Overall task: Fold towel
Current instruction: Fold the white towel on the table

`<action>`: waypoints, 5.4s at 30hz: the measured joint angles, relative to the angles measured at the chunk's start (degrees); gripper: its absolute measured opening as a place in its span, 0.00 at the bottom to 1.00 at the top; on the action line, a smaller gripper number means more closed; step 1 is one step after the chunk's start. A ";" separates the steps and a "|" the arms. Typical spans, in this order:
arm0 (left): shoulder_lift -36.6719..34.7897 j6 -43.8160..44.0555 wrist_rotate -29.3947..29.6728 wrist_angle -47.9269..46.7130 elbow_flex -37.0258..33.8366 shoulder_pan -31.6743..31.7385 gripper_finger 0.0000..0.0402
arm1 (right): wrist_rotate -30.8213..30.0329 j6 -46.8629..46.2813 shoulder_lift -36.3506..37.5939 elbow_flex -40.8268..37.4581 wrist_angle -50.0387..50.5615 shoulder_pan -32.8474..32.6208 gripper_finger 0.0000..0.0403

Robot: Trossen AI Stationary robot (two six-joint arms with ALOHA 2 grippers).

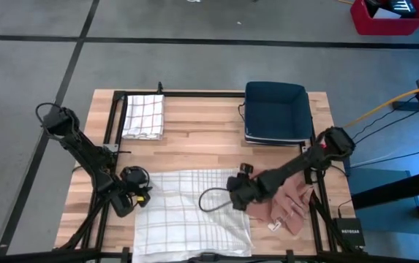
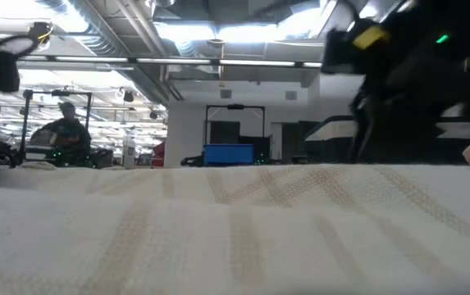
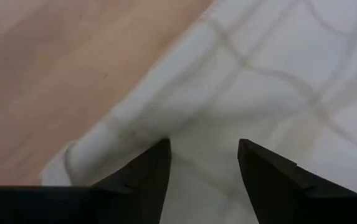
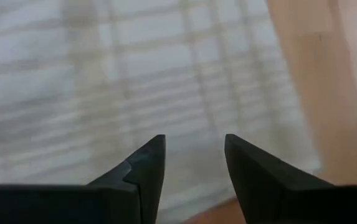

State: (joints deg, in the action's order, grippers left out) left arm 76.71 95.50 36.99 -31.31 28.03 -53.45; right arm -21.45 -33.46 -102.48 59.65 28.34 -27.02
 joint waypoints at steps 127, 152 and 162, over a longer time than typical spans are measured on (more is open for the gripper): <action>-20.00 -26.46 -9.18 -8.33 2.93 25.57 0.01 | 32.24 30.92 -31.07 27.79 -42.60 28.37 0.41; -26.31 -4.56 2.39 -21.47 2.21 25.84 0.02 | 28.48 32.16 -32.68 30.69 -31.72 24.79 0.06; -26.10 -9.43 -0.64 -22.57 2.14 25.86 0.19 | 25.36 26.77 -32.61 30.52 -33.84 24.76 0.24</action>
State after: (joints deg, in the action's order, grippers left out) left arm 50.61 86.07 36.35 -53.87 30.17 -27.59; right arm 3.92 -6.70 -135.08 90.17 -5.49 -2.26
